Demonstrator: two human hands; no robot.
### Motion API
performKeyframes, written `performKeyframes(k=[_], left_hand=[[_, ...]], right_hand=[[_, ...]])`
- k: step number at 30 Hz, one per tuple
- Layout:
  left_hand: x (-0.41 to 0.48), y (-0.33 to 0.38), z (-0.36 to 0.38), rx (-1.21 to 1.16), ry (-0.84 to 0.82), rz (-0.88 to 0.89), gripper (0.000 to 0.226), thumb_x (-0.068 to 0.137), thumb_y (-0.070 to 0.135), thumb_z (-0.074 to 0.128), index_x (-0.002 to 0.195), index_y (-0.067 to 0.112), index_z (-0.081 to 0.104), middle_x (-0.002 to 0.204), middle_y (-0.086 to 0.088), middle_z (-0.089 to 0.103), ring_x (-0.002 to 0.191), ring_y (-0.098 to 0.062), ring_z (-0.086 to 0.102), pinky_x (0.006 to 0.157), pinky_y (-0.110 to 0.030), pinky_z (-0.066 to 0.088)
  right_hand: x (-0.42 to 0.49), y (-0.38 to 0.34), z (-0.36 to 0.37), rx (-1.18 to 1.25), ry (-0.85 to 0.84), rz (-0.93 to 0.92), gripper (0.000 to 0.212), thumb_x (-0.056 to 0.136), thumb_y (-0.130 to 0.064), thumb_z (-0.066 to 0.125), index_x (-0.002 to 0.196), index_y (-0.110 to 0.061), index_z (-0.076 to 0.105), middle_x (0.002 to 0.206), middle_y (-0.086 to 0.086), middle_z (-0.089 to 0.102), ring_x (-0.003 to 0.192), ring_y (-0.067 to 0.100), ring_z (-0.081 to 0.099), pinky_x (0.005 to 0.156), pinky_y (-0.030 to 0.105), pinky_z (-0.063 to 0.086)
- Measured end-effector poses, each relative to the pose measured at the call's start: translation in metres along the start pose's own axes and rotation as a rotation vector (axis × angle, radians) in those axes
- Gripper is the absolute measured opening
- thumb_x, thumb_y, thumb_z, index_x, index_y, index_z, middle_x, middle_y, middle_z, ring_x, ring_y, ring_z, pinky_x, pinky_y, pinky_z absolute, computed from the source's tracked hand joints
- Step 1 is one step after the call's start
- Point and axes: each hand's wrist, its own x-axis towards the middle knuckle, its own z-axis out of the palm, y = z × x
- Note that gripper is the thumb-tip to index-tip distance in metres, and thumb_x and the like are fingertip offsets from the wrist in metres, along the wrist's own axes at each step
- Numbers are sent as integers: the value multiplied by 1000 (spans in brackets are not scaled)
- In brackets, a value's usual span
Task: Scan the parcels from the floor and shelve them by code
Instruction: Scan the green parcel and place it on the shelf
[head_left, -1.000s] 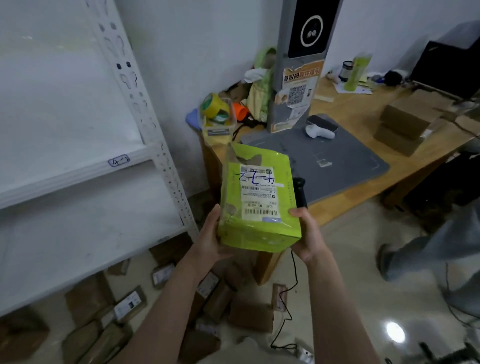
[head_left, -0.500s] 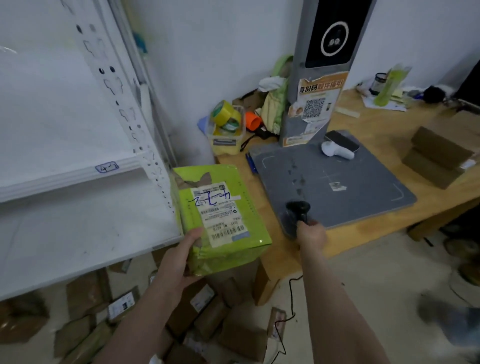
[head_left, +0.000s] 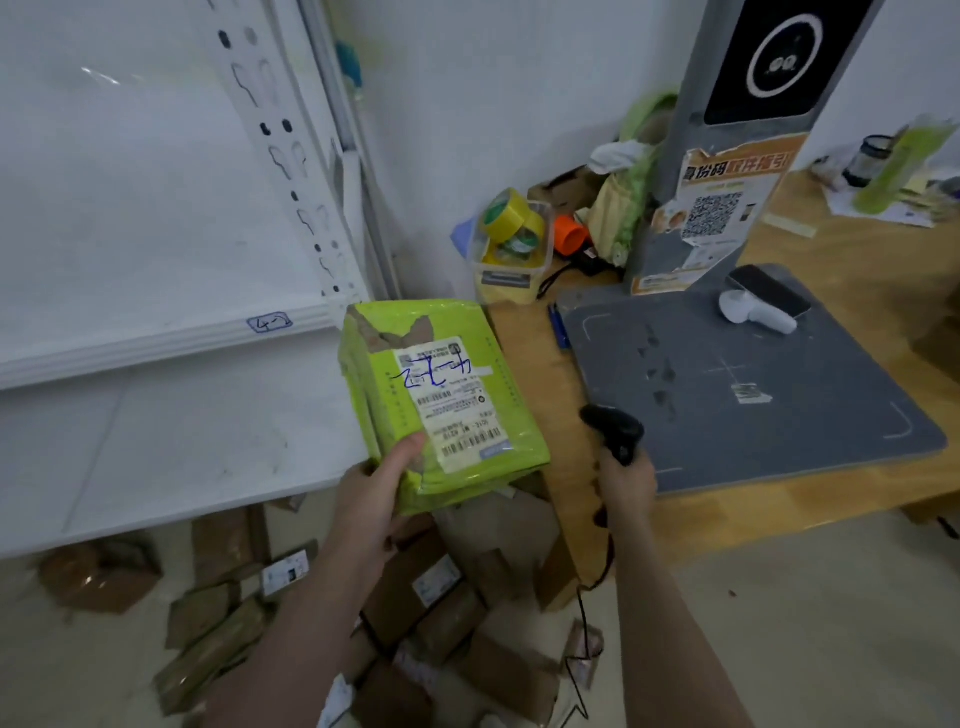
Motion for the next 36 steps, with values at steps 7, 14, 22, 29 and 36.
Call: performKeyframes(k=[7,14,22,29,36], left_hand=[[3,-1,-39,62,133,124,63,72,44,85,123,14,63,112,-2,71,96,-15,66,85,-33,53],[-16,13,-71,-76,125,237,78,67,37,87,136,19,53,121,-2,67,108,-21,64,102,-45,50],[-39,9,-97,-265,184,371,105,45,51,84,139,20,49,124,-3,65,113,-24,64,102,-47,51],[-55,-5,-111,-362,254,529,92,63,17,86,143,22,42,133,-3,59,118,-20,61,96,-35,53],[-67,-18,-123,-472,255,584,89,74,0,82,146,18,33,140,-8,52,121,-21,57,88,-21,54]], right_hand=[[-123,-73,-1,319,-265,-154,12,90,-14,69,97,-5,66,66,5,57,60,18,54,53,26,43],[-211,-102,9,171,-544,-357,10,84,-15,72,78,-11,65,52,-7,56,51,11,51,52,28,39],[-253,-104,18,-27,-601,-433,24,84,-18,71,68,-4,59,55,2,54,55,15,52,57,32,40],[-280,-96,17,-24,-569,-526,20,84,-17,72,83,1,66,68,16,65,61,18,59,57,32,44],[-300,-96,16,-48,-557,-605,15,82,-14,76,71,-12,66,55,-5,60,51,2,57,49,18,43]])
